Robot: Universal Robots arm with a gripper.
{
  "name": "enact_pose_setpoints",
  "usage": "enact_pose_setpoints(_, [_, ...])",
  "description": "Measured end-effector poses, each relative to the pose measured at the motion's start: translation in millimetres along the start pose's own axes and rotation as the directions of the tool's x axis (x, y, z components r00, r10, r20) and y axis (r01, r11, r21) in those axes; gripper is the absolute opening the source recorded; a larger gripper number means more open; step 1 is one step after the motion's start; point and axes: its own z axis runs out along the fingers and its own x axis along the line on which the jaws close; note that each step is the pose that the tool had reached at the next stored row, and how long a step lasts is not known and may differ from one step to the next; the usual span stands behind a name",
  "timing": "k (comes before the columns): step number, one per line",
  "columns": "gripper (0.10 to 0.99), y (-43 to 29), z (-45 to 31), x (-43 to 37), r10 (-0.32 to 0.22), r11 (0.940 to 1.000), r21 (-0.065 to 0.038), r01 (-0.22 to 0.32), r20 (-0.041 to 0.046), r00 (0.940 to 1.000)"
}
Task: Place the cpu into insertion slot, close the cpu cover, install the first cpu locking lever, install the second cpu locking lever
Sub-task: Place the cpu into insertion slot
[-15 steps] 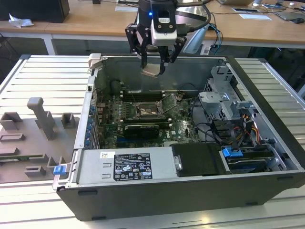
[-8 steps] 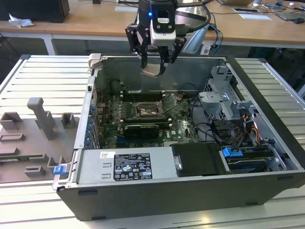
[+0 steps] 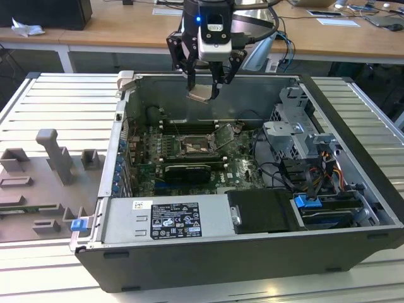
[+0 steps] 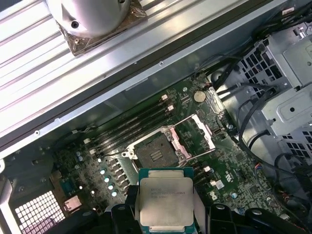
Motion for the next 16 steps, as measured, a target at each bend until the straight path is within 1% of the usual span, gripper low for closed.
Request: enact_pose_setpoints(16, [0.533, -0.1, 1.0, 0.0, 0.038, 0.9993, -0.001, -0.038, 0.0032, 0.9993])
